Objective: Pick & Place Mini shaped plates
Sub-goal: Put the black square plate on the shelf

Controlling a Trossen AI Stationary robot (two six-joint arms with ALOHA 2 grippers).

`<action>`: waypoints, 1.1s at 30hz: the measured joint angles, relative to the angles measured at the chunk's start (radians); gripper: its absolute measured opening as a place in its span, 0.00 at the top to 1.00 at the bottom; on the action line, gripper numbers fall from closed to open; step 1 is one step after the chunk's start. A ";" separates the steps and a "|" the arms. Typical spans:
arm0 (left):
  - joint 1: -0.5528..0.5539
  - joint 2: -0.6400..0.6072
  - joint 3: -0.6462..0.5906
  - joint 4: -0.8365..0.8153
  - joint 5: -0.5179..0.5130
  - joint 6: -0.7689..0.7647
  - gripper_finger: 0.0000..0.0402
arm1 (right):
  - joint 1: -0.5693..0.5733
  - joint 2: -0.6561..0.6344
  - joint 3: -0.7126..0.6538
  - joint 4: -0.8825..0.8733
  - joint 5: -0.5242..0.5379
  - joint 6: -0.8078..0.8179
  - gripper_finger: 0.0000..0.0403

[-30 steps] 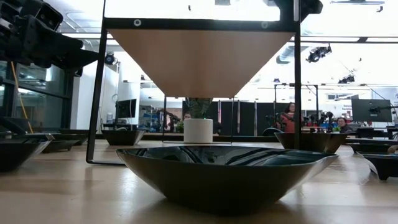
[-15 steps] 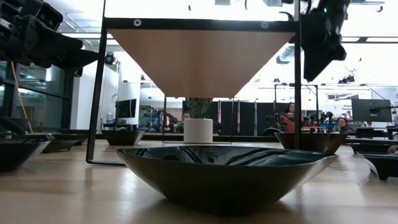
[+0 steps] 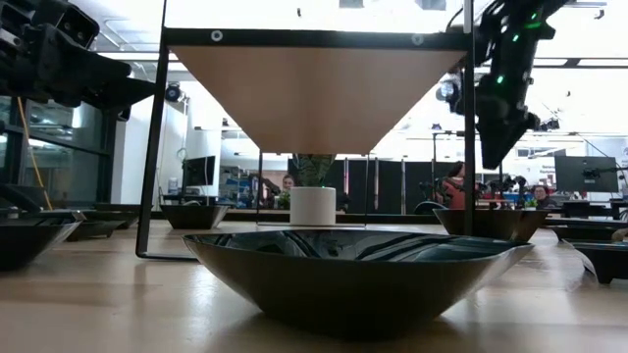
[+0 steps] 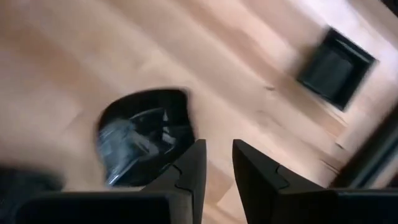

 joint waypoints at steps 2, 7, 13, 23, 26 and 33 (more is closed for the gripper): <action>0.000 0.000 0.000 0.000 0.000 0.000 0.42 | -0.048 0.037 0.000 0.019 0.005 0.034 0.82; 0.000 0.000 0.000 0.000 0.000 0.000 0.42 | -0.139 0.142 0.000 0.083 0.004 0.049 0.82; 0.000 0.000 0.000 0.000 0.000 0.000 0.42 | -0.205 0.240 0.001 0.167 0.000 0.025 0.82; 0.000 0.000 0.000 0.000 0.000 0.000 0.42 | -0.280 0.314 0.002 0.251 0.031 0.000 0.82; 0.000 0.000 0.000 0.000 0.000 0.000 0.42 | -0.300 0.324 0.011 0.244 0.042 -0.001 0.82; 0.000 0.000 0.000 0.000 0.000 0.000 0.42 | -0.334 0.366 0.073 0.217 0.023 -0.026 0.75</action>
